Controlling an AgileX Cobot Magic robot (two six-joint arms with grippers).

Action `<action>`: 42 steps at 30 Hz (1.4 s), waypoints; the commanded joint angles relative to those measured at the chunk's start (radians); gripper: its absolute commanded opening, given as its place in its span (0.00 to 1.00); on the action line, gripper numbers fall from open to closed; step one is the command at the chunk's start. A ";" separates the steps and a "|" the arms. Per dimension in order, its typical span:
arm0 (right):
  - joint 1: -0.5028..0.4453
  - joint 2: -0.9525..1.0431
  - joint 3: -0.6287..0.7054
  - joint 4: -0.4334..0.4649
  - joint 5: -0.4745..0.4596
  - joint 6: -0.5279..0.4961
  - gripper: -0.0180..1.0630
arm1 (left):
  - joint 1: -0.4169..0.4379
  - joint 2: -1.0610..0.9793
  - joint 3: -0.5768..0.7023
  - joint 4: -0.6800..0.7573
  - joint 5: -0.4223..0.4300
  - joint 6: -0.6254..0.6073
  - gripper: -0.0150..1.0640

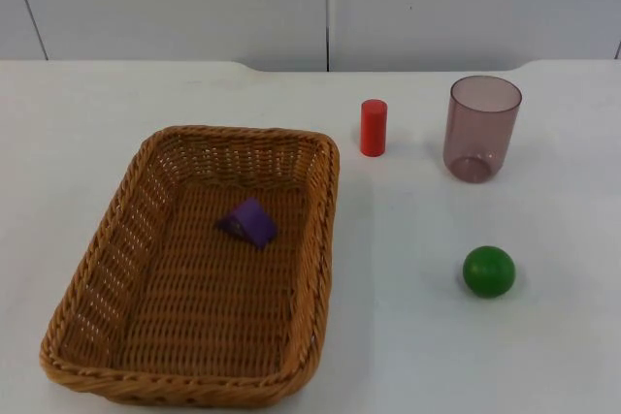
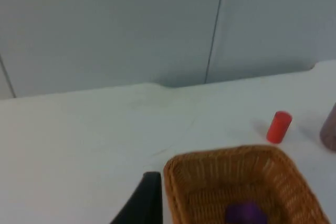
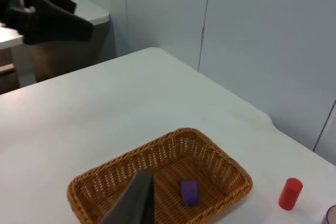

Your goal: Pick up the basket with the left hand and place the triangular block into the basket with the right hand.

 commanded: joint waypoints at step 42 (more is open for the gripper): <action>0.000 -0.680 0.228 -0.049 0.567 0.034 0.98 | -0.002 -0.754 0.146 0.742 0.578 -0.662 0.99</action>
